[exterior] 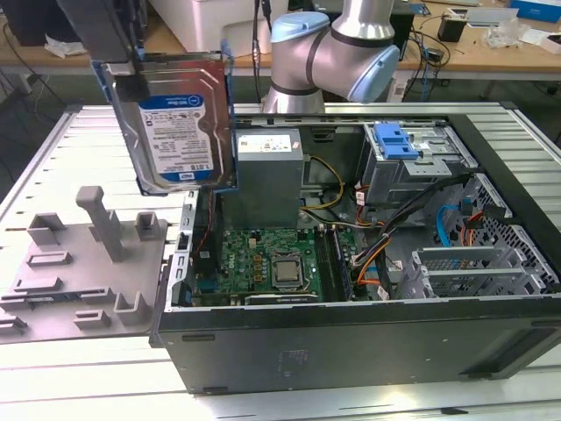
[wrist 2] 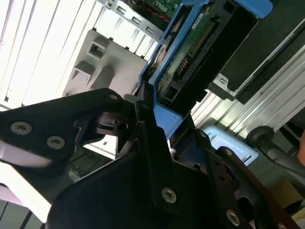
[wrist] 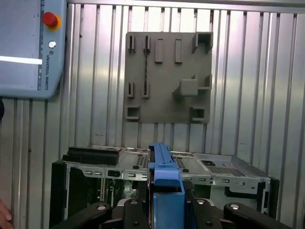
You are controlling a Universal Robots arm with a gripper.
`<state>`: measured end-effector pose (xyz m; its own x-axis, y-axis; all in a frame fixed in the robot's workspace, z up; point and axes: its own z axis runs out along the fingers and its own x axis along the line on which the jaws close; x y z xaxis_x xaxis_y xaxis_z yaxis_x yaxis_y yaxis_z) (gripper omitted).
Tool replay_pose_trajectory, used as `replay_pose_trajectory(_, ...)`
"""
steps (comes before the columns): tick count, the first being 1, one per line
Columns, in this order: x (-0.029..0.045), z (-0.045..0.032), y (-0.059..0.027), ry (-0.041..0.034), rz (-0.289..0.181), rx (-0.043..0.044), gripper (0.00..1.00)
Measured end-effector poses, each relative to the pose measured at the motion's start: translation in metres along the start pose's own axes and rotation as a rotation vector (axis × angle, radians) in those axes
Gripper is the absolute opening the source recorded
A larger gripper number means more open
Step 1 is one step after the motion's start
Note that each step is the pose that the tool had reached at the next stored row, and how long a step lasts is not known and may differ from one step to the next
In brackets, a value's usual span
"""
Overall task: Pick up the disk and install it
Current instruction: 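Pick up the disk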
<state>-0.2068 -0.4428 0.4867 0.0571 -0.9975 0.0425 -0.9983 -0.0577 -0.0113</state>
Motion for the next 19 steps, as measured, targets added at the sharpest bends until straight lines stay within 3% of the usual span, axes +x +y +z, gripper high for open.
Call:
replay_pose_trajectory(5,0.0125,0.0009,-0.0435,-0.0001,0.0,-0.0005,0.37)
replay_pose_trajectory(10,0.03,0.0019,-0.102,-0.0001,0.0,-0.0017,0.37)
replay_pose_trajectory(13,0.0387,0.002,-0.1141,-0.0001,0.0,-0.0018,0.37)
replay_pose_trajectory(17,0.0462,0.0019,-0.1201,-0.0001,0.0,-0.0019,0.37)
replay_pose_trajectory(19,0.0535,0.0019,-0.1257,-0.0001,0.0,-0.0019,0.37)
